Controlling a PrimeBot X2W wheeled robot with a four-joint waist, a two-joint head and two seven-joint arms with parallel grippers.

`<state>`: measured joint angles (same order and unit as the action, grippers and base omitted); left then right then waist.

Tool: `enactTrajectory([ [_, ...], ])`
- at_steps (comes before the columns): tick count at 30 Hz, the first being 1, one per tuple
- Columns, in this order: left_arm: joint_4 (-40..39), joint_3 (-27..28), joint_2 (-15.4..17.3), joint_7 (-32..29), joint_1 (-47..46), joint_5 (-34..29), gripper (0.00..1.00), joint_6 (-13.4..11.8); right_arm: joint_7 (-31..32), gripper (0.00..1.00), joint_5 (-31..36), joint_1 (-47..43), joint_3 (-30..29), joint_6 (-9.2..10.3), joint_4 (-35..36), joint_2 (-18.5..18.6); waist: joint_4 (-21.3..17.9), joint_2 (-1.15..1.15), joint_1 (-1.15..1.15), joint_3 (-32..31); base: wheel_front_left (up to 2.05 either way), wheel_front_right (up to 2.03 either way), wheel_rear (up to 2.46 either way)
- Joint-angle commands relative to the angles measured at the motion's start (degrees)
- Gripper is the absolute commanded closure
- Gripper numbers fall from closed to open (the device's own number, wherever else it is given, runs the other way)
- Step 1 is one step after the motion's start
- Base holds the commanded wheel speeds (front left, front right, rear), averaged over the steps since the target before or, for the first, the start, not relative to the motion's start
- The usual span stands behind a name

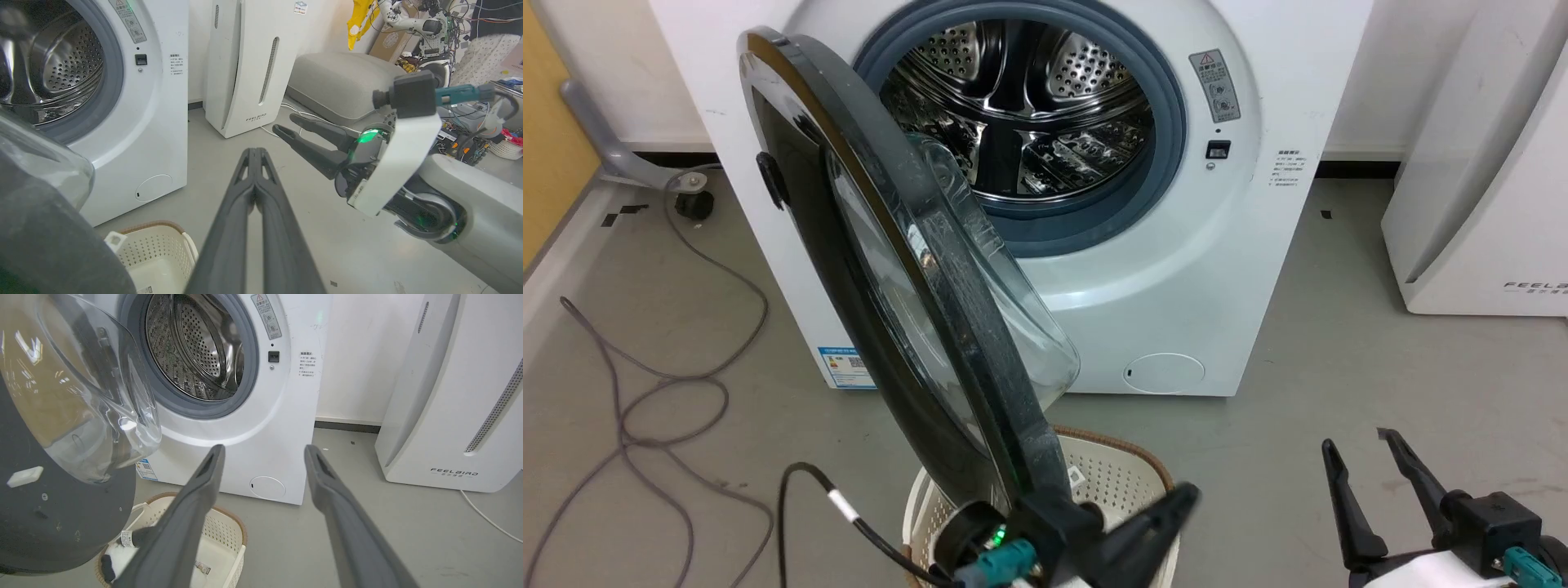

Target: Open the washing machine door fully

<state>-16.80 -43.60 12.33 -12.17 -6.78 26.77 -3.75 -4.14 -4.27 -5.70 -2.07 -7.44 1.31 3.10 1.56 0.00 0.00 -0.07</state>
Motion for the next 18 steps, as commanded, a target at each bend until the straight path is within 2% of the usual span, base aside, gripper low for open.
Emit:
enactTrajectory([
  [1,0.7,0.5,-0.4,0.7,0.1,-0.4,1.0,-0.4,0.0,0.0,0.1,-0.3,0.1,-0.05,0.3,-0.2,-0.1,0.0,0.0,0.0,0.0,0.0,0.0],
  [6,6.1,3.2,-1.8,3.7,-1.6,-1.6,1.0,-2.9,0.2,0.0,0.0,-0.4,0.3,-0.05,0.3,-0.2,-0.5,0.0,0.0,0.1,0.0,0.0,0.0],
  [18,11.7,5.6,-2.6,6.5,-2.5,-2.2,1.0,-5.8,0.2,0.0,-0.5,-0.3,0.2,-0.05,-0.2,-0.2,-0.1,0.0,0.0,0.5,0.0,0.0,0.0],
])
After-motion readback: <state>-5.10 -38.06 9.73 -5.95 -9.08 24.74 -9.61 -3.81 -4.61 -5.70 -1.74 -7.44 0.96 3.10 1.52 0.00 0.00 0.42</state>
